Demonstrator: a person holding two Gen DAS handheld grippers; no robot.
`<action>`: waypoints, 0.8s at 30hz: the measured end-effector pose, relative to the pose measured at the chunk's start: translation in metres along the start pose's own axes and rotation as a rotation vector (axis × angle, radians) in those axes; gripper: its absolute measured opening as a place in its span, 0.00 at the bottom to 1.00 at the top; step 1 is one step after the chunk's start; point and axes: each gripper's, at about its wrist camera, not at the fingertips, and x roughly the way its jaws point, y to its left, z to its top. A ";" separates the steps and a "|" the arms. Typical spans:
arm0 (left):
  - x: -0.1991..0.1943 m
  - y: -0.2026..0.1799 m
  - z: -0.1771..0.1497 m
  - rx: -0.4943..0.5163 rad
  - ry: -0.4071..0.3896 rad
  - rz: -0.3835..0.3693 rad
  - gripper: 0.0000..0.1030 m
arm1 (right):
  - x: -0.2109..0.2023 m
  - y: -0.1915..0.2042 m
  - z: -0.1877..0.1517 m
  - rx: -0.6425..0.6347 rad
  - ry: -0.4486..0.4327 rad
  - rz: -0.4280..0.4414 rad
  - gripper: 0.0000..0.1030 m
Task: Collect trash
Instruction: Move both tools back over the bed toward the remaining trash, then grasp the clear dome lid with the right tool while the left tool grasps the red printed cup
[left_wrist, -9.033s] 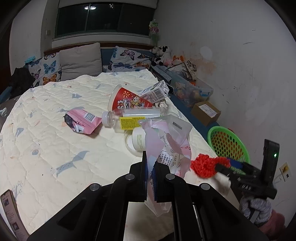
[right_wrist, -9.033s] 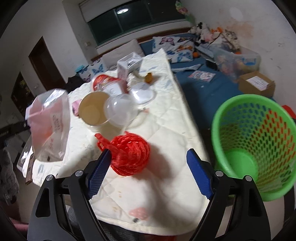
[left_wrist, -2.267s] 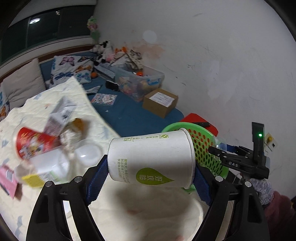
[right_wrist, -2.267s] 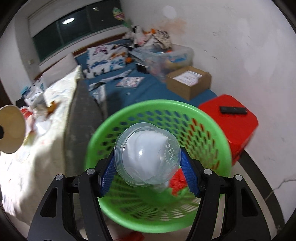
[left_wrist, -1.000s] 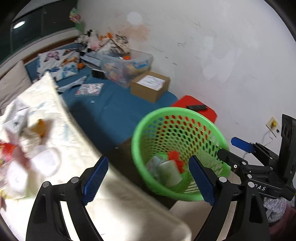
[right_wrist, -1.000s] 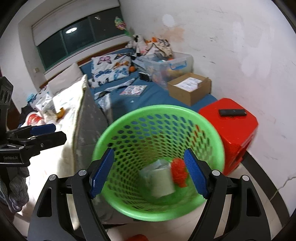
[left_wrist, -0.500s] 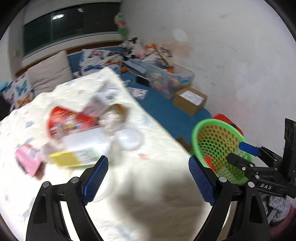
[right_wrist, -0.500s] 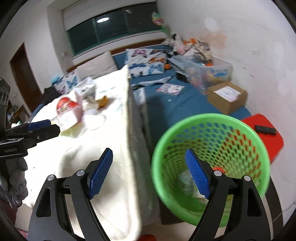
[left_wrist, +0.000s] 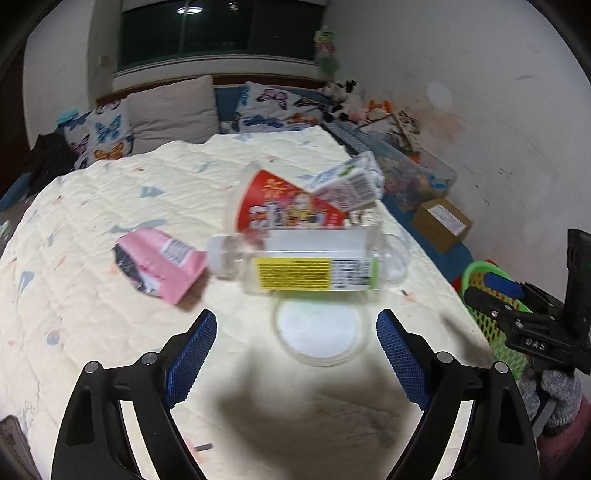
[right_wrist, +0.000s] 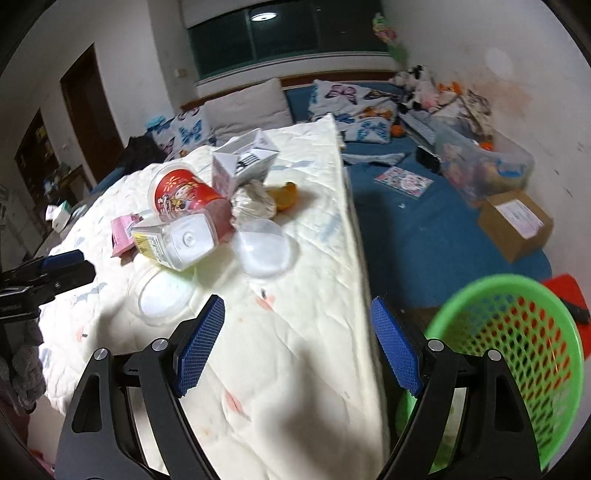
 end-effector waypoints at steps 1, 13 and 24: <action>0.000 0.004 0.000 -0.007 0.001 0.003 0.83 | 0.005 0.002 0.003 -0.010 0.004 0.004 0.79; 0.006 0.039 0.000 -0.077 0.010 0.035 0.83 | 0.082 0.020 0.032 -0.104 0.090 0.021 0.79; 0.028 0.058 0.050 -0.058 -0.024 -0.006 0.82 | 0.115 0.026 0.036 -0.148 0.144 0.026 0.75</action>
